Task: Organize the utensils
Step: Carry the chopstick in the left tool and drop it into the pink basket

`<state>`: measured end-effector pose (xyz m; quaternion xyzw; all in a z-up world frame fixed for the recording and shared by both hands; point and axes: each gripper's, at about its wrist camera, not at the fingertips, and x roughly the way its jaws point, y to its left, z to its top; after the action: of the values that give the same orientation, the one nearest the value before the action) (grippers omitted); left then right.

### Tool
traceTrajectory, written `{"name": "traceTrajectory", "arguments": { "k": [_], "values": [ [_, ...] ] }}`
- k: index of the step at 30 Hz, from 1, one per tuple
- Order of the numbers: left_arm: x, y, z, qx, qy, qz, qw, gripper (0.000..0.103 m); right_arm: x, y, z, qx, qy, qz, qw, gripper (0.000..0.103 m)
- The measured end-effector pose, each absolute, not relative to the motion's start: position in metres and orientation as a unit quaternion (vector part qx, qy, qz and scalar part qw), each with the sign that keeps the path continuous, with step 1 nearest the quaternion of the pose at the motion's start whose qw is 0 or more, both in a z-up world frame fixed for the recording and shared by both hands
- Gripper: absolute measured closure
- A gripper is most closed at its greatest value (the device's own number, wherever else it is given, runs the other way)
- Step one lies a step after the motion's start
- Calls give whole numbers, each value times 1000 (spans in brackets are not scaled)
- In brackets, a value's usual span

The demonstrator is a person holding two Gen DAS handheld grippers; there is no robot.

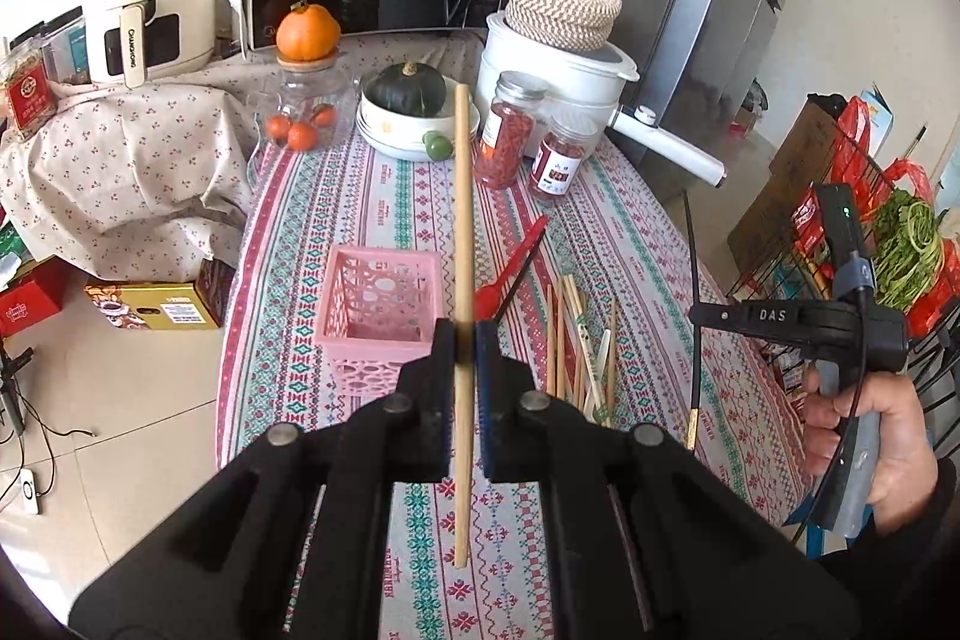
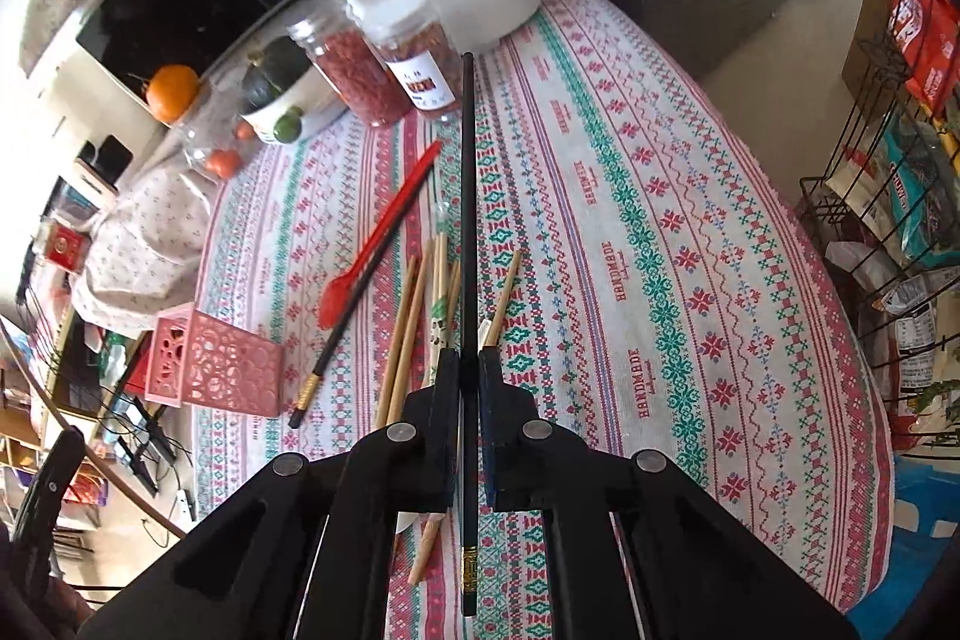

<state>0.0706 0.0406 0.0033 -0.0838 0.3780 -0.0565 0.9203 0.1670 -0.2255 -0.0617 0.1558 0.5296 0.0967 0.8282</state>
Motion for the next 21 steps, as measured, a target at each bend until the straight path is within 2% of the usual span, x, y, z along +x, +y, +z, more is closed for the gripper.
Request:
{"name": "traceTrajectory", "arguments": {
  "k": [6,13,21],
  "values": [
    [60,47,30,-96,325,-50,939,95,137,-243,-22,192,462,127,856,97],
    [57,64,61,-96,202,24,974,95,118,-229,11,176,393,155,889,97],
    [81,78,38,-107,97,69,987,95,119,-203,12,136,352,130,917,97]
  ]
}}
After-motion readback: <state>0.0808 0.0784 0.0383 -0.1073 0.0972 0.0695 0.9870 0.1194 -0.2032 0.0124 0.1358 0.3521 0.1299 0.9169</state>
